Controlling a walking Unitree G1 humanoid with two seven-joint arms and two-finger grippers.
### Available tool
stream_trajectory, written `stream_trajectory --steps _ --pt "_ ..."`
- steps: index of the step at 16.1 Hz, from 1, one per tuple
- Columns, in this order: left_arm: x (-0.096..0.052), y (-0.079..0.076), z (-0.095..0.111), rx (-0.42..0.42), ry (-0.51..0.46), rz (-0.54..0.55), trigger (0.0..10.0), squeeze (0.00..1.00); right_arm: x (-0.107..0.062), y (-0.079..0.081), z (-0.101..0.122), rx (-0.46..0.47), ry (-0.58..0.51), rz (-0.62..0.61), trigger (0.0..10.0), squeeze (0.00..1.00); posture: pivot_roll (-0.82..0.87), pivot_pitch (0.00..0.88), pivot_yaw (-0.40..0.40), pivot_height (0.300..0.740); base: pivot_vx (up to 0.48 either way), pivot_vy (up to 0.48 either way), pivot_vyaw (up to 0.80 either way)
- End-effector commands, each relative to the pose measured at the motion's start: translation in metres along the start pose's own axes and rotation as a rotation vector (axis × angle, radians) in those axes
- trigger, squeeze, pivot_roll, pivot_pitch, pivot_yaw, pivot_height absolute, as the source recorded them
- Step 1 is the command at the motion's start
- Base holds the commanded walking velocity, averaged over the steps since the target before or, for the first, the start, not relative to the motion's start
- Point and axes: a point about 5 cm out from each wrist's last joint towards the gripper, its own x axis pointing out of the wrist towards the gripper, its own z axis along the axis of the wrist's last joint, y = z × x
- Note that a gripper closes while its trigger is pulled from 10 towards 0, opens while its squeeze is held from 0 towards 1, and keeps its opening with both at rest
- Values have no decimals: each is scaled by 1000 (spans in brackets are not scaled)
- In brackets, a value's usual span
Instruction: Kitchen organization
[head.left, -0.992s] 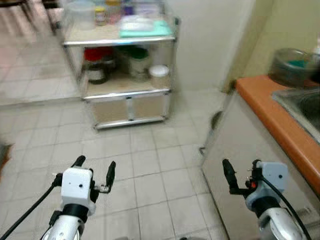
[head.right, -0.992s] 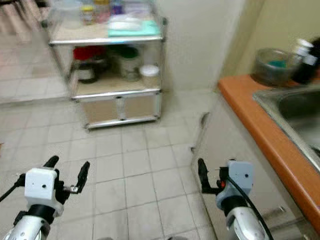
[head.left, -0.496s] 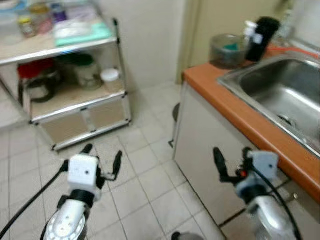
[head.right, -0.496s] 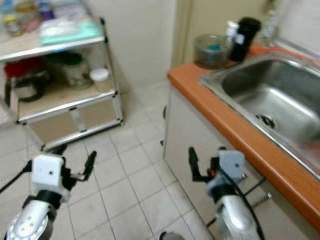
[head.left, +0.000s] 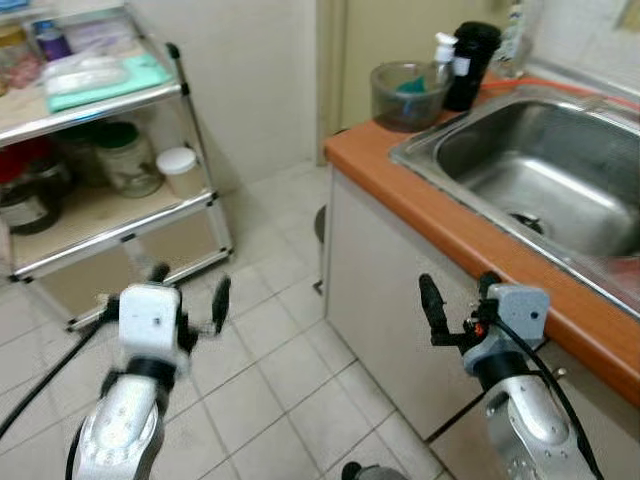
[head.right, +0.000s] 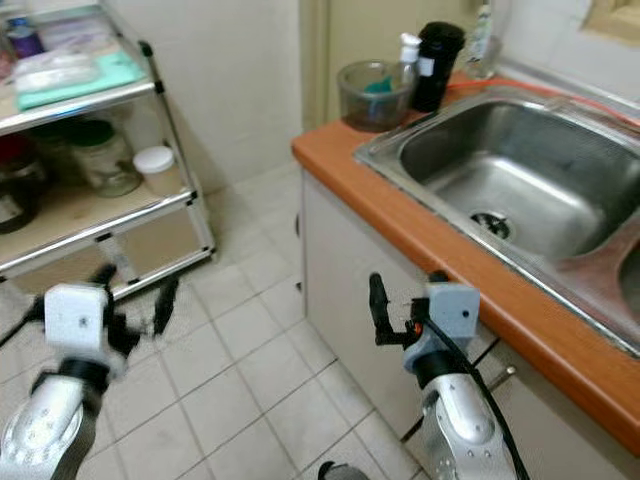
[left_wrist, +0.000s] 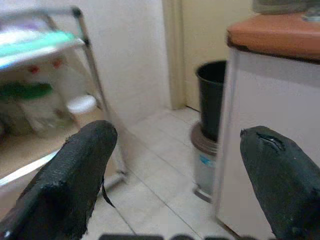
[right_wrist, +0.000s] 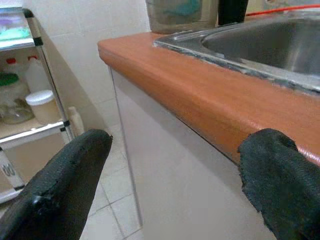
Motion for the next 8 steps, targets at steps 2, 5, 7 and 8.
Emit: stream_trajectory --steps 2,5,7,8 --pt "2 -23 5 -49 17 -68 10000 0 2 -3 7 34 -16 12 10000 1000 18 0 -3 740 0 0 -800" --pt "7 -34 10 -11 -32 -88 10000 0 -2 -14 4 7 2 -20 10000 1000 -15 0 0 740 0 0 -800" --pt "8 -38 9 -35 -14 -103 10000 0 -5 -16 5 -19 8 -21 10000 1000 -51 0 27 740 0 0 -800" --pt "8 -38 9 -35 -14 -103 10000 0 -5 -16 5 -19 8 -21 10000 1000 -51 0 27 740 0 0 -800"
